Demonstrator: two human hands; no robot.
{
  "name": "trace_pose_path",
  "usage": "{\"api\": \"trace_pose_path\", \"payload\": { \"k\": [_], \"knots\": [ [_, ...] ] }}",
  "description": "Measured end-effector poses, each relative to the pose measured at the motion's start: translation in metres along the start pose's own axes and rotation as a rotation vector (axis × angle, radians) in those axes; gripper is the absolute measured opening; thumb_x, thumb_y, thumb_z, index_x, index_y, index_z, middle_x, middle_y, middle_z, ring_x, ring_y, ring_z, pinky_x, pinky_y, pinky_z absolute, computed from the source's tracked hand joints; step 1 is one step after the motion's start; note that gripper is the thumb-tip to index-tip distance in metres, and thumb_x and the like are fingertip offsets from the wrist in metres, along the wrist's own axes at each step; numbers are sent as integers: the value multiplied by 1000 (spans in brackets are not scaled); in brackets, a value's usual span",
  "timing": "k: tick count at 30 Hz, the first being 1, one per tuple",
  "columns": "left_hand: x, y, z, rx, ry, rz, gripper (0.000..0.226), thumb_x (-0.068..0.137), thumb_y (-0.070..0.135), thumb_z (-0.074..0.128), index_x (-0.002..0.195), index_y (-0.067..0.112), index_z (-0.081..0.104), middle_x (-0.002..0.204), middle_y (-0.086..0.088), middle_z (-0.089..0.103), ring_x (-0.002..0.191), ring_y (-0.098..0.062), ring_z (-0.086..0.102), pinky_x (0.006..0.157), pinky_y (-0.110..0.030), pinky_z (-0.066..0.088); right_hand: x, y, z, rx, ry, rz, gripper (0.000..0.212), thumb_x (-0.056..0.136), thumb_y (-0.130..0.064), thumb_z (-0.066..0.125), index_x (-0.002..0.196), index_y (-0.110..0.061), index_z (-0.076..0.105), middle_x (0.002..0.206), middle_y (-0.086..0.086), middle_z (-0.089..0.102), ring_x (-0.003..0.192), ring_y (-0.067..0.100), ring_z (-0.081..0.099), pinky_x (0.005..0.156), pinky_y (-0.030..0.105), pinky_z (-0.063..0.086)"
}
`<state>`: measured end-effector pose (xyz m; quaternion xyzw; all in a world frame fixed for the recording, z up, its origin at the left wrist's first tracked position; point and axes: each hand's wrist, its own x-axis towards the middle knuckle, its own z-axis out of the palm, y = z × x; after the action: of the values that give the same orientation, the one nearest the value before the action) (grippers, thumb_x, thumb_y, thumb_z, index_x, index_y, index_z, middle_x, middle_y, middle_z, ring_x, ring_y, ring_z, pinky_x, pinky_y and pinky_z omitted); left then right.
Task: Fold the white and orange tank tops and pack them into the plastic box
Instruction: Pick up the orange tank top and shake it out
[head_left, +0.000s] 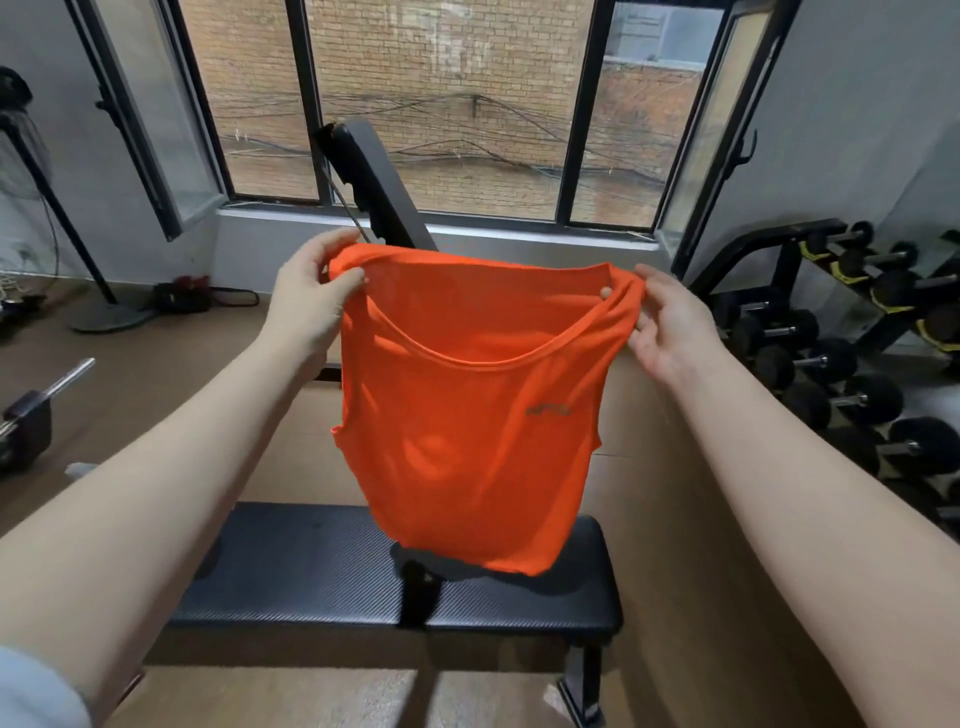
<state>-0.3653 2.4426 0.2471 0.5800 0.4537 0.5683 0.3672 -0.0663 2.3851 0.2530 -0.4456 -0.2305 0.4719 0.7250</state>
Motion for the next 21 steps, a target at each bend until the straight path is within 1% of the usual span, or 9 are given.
{"api": "trace_pose_path", "payload": {
  "k": [2,4,7,9,12,15,18,19,21],
  "knots": [
    [-5,0,-3,45,24,-27,57,77,-12,44,126,16,54,114,-5,58,87,-8,57,79,-20,49,-6,0,-3,49,5,13,15,93,-2,46,92,-12,57,83,10,65,70,17,68,82,35,55],
    [-11,0,-4,104,18,-51,62,76,-16,39,129,13,52,118,-9,58,91,-12,59,84,-24,50,-10,3,-10,56,-12,10,22,89,4,45,90,-12,59,82,7,63,76,16,62,88,33,50],
    [-31,0,-3,341,-23,6,59,78,-14,39,129,12,53,126,-13,58,110,-25,58,93,-30,47,-22,5,-26,-93,-46,-70,31,88,9,38,93,-16,56,81,2,61,74,11,55,74,23,44],
    [-47,5,-1,573,-30,110,53,80,-11,42,126,11,56,127,-14,57,116,-26,54,96,-29,41,-33,3,-39,-253,-41,-156,27,90,9,40,97,-13,54,82,2,60,71,9,55,67,19,47],
    [-72,15,5,726,-12,221,37,87,-1,48,121,7,60,122,-18,60,115,-31,53,96,-30,37,-49,2,-66,-456,-7,-250,19,90,4,48,102,-9,55,84,3,64,71,8,60,69,20,53],
    [-102,16,9,749,12,251,31,90,4,47,115,7,64,111,-21,61,108,-33,53,88,-30,35,-68,3,-97,-599,48,-310,17,86,-2,56,85,-17,62,76,3,65,65,8,60,67,24,52],
    [-133,12,9,711,26,205,26,92,11,46,110,7,64,107,-20,61,102,-32,54,82,-29,35,-89,5,-119,-730,101,-368,12,85,-7,59,84,-17,65,71,-3,63,61,3,58,63,20,50],
    [-141,11,8,678,33,181,24,92,13,46,108,7,64,105,-17,62,99,-30,55,81,-29,37,-96,5,-122,-759,103,-392,11,85,-9,60,85,-18,66,72,-4,63,63,1,57,64,18,49],
    [-153,8,6,553,55,111,20,90,15,48,99,10,65,93,-10,65,86,-22,56,76,-28,40,-107,2,-125,-819,102,-432,8,87,-12,59,86,-18,65,73,-8,60,62,-4,55,62,7,43]
  ]
}}
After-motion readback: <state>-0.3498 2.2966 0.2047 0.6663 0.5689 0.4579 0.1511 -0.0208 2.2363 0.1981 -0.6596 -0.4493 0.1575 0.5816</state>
